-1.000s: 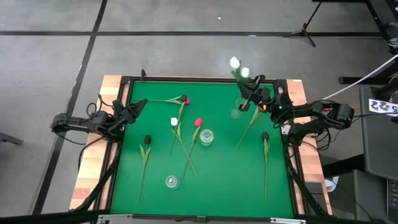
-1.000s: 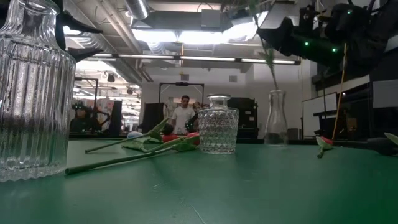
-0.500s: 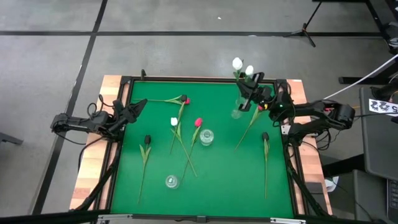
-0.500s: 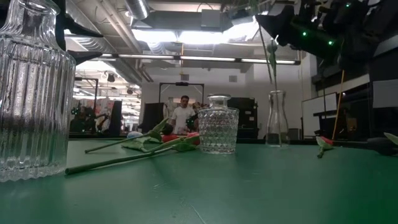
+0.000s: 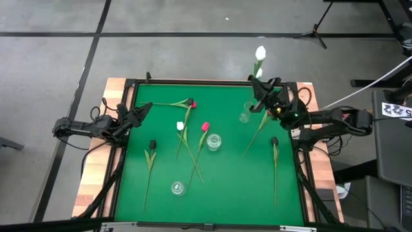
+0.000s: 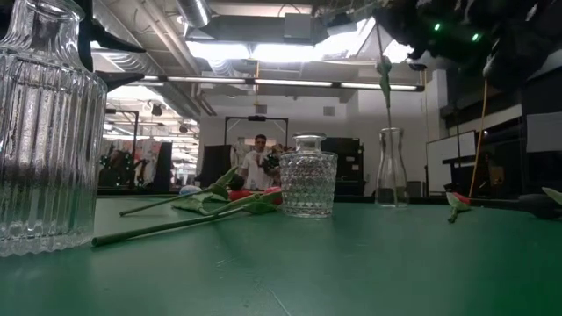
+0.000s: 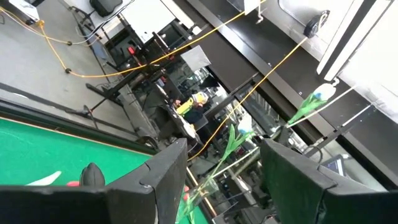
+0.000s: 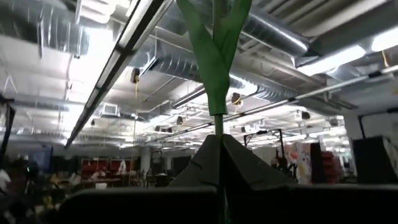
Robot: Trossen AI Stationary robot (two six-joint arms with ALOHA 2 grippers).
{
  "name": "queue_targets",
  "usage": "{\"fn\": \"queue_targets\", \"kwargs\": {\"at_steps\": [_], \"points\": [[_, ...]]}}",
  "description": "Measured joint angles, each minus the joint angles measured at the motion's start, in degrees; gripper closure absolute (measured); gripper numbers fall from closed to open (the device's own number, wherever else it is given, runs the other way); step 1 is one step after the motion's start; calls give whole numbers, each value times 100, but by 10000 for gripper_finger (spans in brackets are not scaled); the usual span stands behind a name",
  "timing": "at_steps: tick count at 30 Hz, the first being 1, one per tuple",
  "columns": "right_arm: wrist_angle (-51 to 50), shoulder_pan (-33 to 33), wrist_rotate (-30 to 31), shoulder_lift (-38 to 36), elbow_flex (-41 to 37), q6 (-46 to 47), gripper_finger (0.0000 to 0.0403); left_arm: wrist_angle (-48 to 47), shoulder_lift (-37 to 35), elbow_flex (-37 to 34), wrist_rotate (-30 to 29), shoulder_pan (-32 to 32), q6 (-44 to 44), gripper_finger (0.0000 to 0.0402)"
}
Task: Sort flowers into vase by color
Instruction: Put the right white tulip into the top transparent flower vase
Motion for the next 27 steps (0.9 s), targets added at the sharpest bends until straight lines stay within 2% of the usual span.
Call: {"fn": "queue_targets", "kwargs": {"at_steps": [5, 8, 10, 13, 16, 17, 18, 20, 21, 25, 27], "points": [[-1060, 1422, 1469, -592, 0, -143, 401, -9, 2, 0, -36, 0, 28, 202], [-1619, 2560, 2917, -918, 19, -100, 401, -10, 2, 0, -136, 0, 26, 202], [-2021, 3345, 3999, -1061, 170, -499, 401, -12, 2, 0, -173, 0, 16, 202], [-2185, 4360, 5558, -1142, 642, -1608, 402, -16, 2, 0, -181, 0, 12, 202], [-2315, 4988, 6643, -1148, 1295, -3879, 402, -17, 2, 0, -184, 0, 15, 202], [-2297, 5013, 6757, -1139, 1392, -4457, 402, -22, 1, 0, -184, 0, 15, 202], [-2169, 4922, 6575, -1143, 1387, -4774, 402, -23, 0, 0, -184, 0, 15, 202], [-1692, 4490, 5325, -1192, 1148, -4901, 402, -96, 2, 0, -185, 0, 15, 202], [-1326, 4225, 4803, -1196, 947, -4794, 402, -159, 2, 0, -190, 0, -1, 202], [69, 3194, 3754, -906, -151, -3513, 402, -393, 2, 0, -192, 0, -272, 202], [60, 2769, 3163, -756, -527, -2963, 402, -525, 0, 0, -191, 0, -410, 202]]}}
